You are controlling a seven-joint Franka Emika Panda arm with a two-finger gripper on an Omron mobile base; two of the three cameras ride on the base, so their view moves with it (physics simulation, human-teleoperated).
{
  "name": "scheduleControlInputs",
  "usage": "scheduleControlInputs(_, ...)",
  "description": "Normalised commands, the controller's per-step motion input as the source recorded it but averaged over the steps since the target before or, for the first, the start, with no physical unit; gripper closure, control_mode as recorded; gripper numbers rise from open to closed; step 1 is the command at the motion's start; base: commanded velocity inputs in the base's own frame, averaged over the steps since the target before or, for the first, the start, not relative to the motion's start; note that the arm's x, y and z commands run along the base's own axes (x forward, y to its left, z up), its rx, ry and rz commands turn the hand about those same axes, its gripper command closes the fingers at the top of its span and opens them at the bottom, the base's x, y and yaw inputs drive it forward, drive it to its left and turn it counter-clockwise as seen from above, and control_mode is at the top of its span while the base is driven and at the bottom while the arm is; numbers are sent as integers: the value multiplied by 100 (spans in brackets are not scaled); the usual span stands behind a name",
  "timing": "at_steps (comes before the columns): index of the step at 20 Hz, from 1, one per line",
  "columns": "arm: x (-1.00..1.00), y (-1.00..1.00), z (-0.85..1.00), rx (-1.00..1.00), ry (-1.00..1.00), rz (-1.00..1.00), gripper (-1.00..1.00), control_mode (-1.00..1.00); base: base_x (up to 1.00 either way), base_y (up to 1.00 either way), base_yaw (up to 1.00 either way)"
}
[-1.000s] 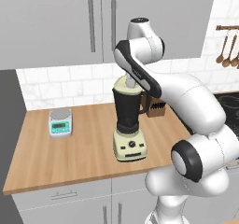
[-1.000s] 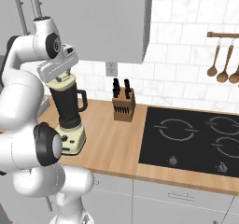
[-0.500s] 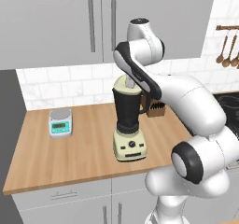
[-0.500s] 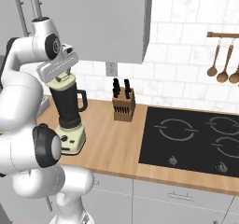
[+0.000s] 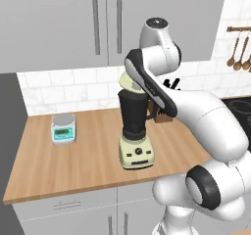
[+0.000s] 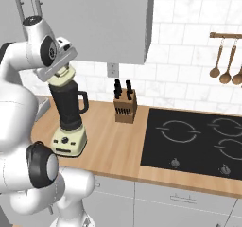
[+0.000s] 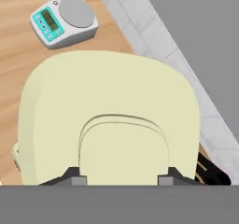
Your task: Close the lid blender by securely placing the lid on top.
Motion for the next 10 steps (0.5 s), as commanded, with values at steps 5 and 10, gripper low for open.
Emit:
scheduleControlInputs(5, -6, 0, -4, 4, 5, -2, 100, -100, 0, 0, 0)
scheduleControlInputs(10, -6, 0, -20, 0, 19, 0, 100, -100, 0, 0, 0)
